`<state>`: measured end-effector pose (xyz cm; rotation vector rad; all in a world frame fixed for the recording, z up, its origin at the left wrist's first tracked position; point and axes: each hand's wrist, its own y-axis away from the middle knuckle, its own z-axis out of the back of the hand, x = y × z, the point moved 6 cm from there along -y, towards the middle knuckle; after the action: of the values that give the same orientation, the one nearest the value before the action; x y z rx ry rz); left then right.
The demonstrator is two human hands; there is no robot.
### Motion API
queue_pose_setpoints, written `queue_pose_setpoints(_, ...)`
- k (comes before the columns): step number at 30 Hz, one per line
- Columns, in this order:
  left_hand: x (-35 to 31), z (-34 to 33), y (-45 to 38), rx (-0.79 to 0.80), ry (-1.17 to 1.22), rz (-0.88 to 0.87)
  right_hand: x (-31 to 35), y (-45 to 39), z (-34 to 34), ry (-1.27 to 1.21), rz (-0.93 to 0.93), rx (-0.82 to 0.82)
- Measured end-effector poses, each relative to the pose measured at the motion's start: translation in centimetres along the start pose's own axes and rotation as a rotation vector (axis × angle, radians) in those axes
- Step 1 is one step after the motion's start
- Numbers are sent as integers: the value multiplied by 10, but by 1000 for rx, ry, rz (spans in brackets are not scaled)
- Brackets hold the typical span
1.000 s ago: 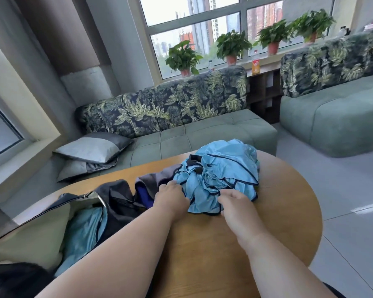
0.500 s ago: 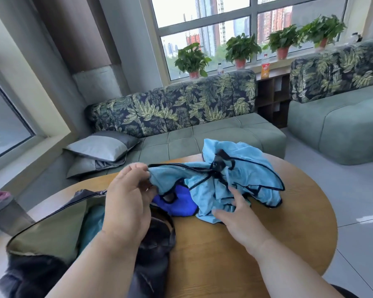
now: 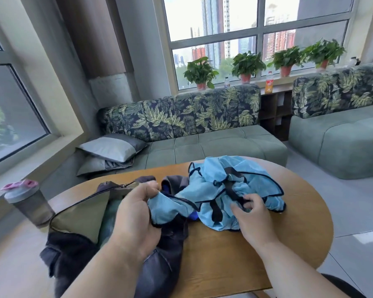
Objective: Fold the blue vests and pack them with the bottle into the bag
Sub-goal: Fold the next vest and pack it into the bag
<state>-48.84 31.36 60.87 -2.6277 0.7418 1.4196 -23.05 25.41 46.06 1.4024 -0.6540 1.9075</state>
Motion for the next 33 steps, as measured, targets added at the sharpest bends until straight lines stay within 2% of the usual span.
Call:
queue_pose_setpoints(3,20,4,0,-20,-91,103,2,5,0,21,67,-44)
queue_pose_setpoints(6,35,11,-4,-60,-192,137,8,2,8,-49,40,-95)
queue_pose_setpoints(11,51,24,-19,-169,-277,121,5,-17,11,-30,-52,25)
queue_pose_setpoints(15,60,29,-39,-224,-480,25,12,-21,7,-118,-6,46)
queue_pose_setpoints(19,81,27,-60,-176,-691,1,38,-14,20,-232,237,-64)
queue_pose_setpoints(22,101,10,-69,-15,-862,-11,64,-1,34,-284,493,-99)
queue_pose_setpoints(25,110,-14,-79,135,-950,-23,74,12,36,-309,615,-53)
queue_pose_setpoints(28,109,-11,-101,96,-1084,-2,82,30,34,-307,707,-26)
queue_pose_setpoints(30,110,3,-118,74,-1216,17,95,44,34,-219,848,-53)
queue_pose_setpoints(33,103,5,-118,42,-1467,-77,109,58,24,-96,963,30)
